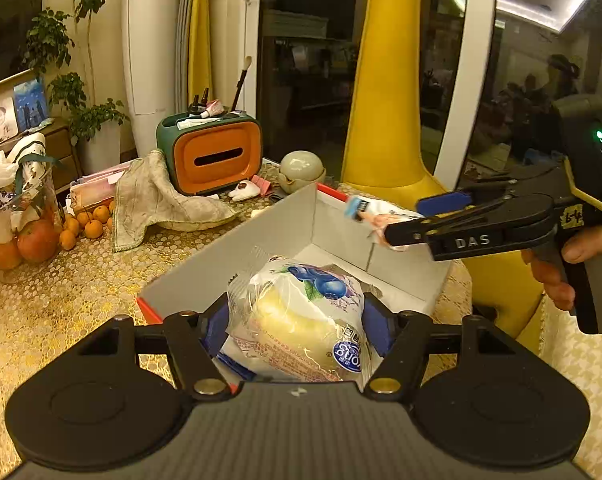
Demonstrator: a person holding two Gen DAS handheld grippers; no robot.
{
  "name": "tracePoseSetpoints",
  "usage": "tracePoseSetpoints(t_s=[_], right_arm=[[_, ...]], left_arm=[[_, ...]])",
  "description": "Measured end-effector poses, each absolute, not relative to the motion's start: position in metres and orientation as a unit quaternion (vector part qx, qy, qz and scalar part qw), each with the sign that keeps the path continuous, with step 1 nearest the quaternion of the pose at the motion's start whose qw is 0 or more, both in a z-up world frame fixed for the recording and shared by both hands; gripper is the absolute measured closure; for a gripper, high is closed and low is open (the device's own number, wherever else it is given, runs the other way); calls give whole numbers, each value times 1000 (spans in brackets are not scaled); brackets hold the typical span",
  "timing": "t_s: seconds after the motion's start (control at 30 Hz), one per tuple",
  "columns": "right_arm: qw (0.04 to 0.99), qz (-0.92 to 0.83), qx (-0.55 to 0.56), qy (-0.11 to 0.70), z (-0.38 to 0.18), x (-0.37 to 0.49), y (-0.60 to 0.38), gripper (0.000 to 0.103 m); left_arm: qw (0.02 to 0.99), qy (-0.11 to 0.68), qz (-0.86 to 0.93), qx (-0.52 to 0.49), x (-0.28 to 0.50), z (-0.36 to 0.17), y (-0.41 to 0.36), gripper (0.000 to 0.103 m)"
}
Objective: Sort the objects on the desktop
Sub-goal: 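Carry the bread roll and white sachet with both tools over the shoebox, then lower both tools into the box and open them to release the items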
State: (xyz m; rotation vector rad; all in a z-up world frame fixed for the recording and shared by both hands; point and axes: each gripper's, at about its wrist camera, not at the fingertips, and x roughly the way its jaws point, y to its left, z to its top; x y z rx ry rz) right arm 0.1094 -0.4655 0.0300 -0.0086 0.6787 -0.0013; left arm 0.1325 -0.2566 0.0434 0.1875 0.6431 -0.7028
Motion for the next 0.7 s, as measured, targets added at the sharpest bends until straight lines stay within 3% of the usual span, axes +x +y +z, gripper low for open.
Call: tracePoseSetpoints(t_s=[0.7], right_arm=[[932, 27, -19, 361, -2, 141, -478, 47]], left_arm=[[868, 350, -342, 82, 198, 14, -278, 36]])
